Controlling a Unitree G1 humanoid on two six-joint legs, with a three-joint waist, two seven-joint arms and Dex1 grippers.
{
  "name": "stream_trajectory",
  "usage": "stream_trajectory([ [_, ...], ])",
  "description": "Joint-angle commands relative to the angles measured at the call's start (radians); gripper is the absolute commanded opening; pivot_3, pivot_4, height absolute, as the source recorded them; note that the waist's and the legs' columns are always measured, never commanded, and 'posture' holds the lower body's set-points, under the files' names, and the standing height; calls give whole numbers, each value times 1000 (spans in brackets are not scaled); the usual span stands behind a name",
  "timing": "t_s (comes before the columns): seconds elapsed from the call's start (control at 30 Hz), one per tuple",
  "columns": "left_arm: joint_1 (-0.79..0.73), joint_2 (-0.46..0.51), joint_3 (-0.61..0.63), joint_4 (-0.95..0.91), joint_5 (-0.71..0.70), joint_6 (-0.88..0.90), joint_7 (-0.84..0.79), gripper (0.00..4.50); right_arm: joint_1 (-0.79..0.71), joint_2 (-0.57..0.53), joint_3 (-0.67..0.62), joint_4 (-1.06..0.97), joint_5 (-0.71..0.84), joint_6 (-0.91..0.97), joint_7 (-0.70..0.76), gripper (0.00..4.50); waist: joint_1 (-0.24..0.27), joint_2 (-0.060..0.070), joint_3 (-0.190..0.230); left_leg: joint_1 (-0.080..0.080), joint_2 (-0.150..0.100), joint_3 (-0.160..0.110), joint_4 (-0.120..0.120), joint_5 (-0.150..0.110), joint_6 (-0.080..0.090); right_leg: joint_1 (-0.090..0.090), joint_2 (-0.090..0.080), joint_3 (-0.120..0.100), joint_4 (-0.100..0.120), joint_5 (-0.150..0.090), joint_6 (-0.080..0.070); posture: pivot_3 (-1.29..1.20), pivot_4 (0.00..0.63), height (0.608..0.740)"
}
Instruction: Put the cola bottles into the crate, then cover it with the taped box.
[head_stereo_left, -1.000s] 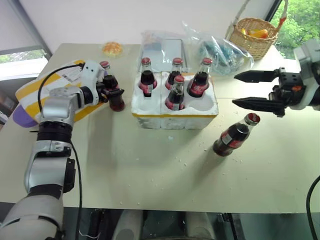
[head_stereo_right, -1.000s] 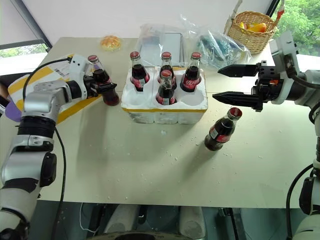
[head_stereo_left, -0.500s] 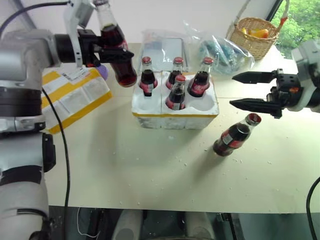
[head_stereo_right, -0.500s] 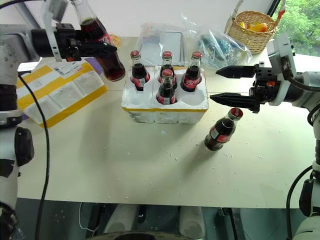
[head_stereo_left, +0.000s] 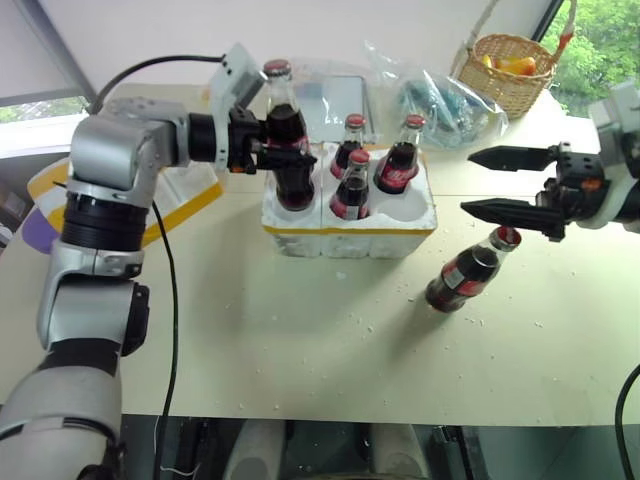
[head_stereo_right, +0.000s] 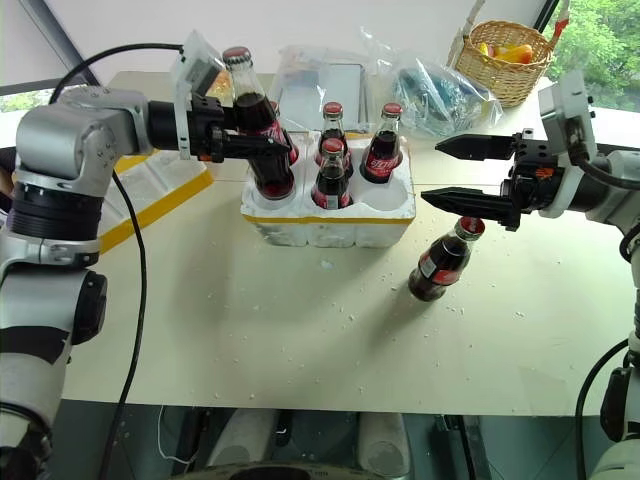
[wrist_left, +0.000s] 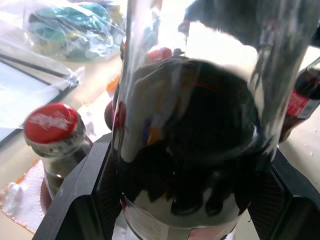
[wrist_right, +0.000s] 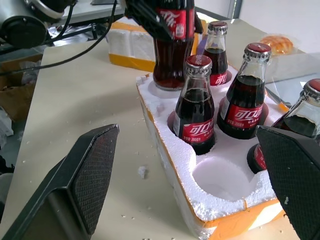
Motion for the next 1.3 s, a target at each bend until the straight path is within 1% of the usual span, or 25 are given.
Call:
stream_trajectory([
  [0.03,6,13,-4,-67,12,-61,-15,2682,6,-11,-50,-35,17,-7,-7,4500,0,0,0,0,0,0,0,0,0,0,0,0,0,0,0,0,150,737],
  [0.17,40,13,-33,-83,41,-110,-20,2682,16,-9,-53,-37,19,-12,-8,4500,2,0,0,0,0,0,0,0,0,0,0,0,0,0,0,0,150,737],
  [0.37,100,-39,-74,-39,111,-207,26,2682,18,-2,-46,-14,8,-35,1,4500,4,0,0,0,0,0,0,0,0,1,0,0,0,0,0,0,150,737],
  [0.47,130,-67,-71,-18,130,-220,59,2682,15,-2,-44,-6,7,-40,5,4500,2,0,0,0,0,0,1,0,0,1,0,0,0,0,0,0,150,737],
  [0.53,142,-78,-66,-12,139,-226,72,3689,15,-1,-44,-4,6,-41,7,4500,3,0,0,0,0,0,1,0,0,1,0,0,0,0,0,0,150,737],
  [0.57,148,-82,-60,-12,135,-218,76,4002,15,-1,-43,-4,5,-42,7,4500,4,0,0,0,0,0,1,0,0,1,0,0,0,0,0,0,150,737],
  [0.6,152,-85,-56,-12,131,-212,78,4432,15,-1,-43,-3,5,-42,7,4500,4,0,0,0,0,0,1,0,0,1,0,0,0,0,0,0,150,737],
  [0.7,166,-73,-48,-32,130,-212,86,4432,17,-5,-44,-3,2,-41,7,4500,4,0,0,1,0,0,1,0,0,2,0,0,0,0,0,0,150,737],
  [0.87,155,-12,41,-111,48,-134,58,4432,7,-14,-41,-29,2,-10,-34,4500,-1,0,0,1,0,0,1,0,0,2,0,0,0,0,0,0,150,737],
  [1.03,153,109,180,-241,-110,19,3,4432,52,-43,-100,-43,8,19,-68,4500,0,0,0,1,0,0,0,0,0,1,0,0,0,0,0,0,150,737],
  [1.13,162,203,256,-300,-209,103,-46,4432,113,-64,-187,-26,21,42,-82,4500,3,0,0,1,0,0,0,0,0,2,0,0,0,0,0,0,150,737],
  [1.2,187,257,299,-350,-271,122,-87,4432,176,-71,-254,-28,25,39,-68,4500,5,0,0,1,0,0,0,0,0,2,0,0,0,0,0,0,150,737],
  [1.3,257,342,380,-470,-429,213,-161,4432,310,-67,-400,-59,42,58,-47,4500,5,0,0,2,0,0,0,0,0,3,0,0,-2,0,0,0,150,737],
])
